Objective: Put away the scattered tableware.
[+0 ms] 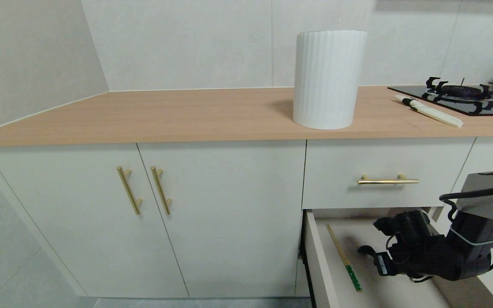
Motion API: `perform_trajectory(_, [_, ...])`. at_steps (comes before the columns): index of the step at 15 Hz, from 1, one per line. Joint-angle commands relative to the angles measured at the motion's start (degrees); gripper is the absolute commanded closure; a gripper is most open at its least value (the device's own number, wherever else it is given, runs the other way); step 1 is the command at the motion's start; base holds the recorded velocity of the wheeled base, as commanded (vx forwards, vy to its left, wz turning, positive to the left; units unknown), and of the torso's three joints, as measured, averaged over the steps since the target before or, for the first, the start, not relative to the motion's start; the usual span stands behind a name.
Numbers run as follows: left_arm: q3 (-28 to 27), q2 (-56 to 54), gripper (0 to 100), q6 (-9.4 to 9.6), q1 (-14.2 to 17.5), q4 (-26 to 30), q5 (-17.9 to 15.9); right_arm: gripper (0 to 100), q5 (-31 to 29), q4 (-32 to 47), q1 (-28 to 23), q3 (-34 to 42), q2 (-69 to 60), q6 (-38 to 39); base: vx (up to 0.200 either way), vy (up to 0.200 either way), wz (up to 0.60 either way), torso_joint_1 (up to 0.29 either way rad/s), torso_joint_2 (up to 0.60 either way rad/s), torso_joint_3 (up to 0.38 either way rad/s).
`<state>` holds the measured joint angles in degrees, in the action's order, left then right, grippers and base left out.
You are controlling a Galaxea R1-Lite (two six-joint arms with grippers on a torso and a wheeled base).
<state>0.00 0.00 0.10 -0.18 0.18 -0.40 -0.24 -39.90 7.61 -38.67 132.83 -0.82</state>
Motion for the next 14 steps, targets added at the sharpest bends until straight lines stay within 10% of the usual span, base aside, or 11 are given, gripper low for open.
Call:
perform_trajectory(1, [0.0, 0.0, 0, -0.01, 0.0, 0.0, 0.0, 100, -0.4, -0.4, 0.0, -1.1, 3.5, -0.1, 0.0, 0.0, 0.0, 0.0, 0.0, 0.0])
perform_trajectory(12, [0.0, 0.0, 0, 0.08, 0.0, 0.0, 0.1, 100, -1.7, -0.4, -0.3, -1.9, 4.2, -0.1, 0.0, 0.0, 0.0, 0.0, 0.0, 0.0])
perform_trajectory(13, [0.0, 0.0, 0, -0.01, 0.0, 0.0, 0.0, 0, -1.7, -0.4, -0.3, -1.9, 4.1, 0.0, 0.0, 0.0, 0.0, 0.0, 0.0, 0.0])
perform_trajectory(14, [0.0, 0.0, 0, -0.01, 0.0, 0.0, 0.1, 0, -1.7, -0.4, -0.3, -1.9, 4.1, 0.0, 0.0, 0.0, 0.0, 0.0, 0.0, 0.0])
